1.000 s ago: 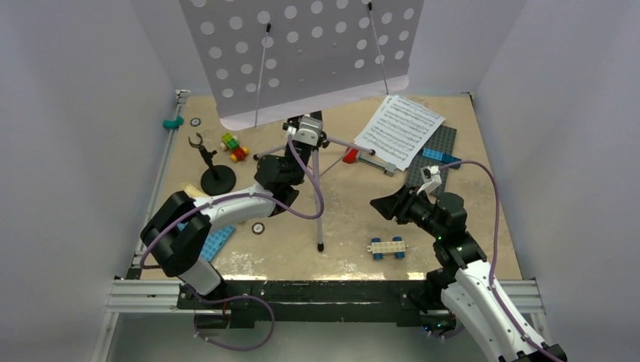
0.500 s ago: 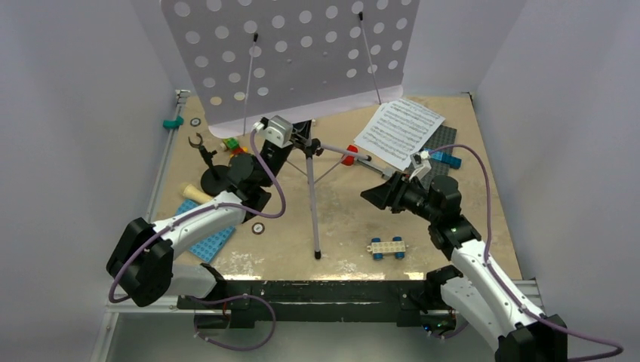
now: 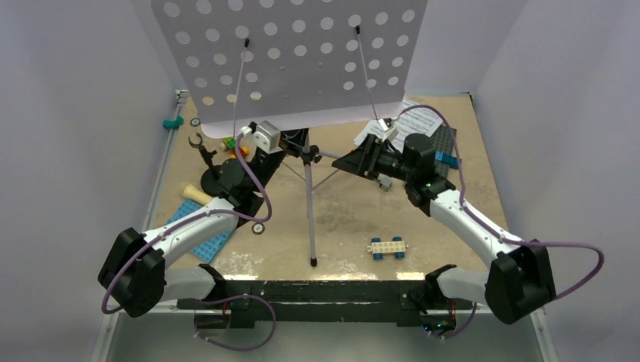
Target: Pack up the instrument practice props
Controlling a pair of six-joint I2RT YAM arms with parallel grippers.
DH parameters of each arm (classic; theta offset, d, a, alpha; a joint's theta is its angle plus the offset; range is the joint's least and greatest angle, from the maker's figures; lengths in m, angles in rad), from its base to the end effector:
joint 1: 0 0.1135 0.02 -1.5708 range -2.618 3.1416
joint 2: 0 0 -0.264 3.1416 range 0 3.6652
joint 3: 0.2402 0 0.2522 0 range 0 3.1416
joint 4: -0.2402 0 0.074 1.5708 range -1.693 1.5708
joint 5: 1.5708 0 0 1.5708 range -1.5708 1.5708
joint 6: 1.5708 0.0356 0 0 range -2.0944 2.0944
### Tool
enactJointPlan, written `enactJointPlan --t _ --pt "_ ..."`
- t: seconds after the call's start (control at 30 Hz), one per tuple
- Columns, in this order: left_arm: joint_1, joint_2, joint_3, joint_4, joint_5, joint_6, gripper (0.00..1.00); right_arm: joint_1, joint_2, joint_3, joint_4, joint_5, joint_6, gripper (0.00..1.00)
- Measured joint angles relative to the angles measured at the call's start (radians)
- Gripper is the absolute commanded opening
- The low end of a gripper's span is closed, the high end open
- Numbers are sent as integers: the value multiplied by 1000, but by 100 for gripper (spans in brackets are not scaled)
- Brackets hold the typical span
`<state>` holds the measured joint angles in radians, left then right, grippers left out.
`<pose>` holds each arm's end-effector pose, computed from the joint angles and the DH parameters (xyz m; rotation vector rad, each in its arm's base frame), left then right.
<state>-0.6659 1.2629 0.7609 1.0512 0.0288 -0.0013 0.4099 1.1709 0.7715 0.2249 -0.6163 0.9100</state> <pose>0.2172 -0.1720 0.3570 0.3646 0.9745 -0.6219 0.2373 0.1256 0.2988 -0.0215 1.9650 1.4541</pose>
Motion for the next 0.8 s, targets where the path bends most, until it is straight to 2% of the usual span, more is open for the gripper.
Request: enactJointPlan --t 0.17,0.5,0.6,0.8 --pt "0 -22 -19 4 5 -16 0 34 114 92 12 -29 27 70" --pt "0 -33 -32 14 -5 -32 0 103 218 165 -24 -31 32 69" --pt "0 -35 -32 12 -6 -32 0 113 237 193 -25 -31 32 63" --pt "0 -39 -32 2 -5 -32 0 113 296 245 -17 -34 40 38"
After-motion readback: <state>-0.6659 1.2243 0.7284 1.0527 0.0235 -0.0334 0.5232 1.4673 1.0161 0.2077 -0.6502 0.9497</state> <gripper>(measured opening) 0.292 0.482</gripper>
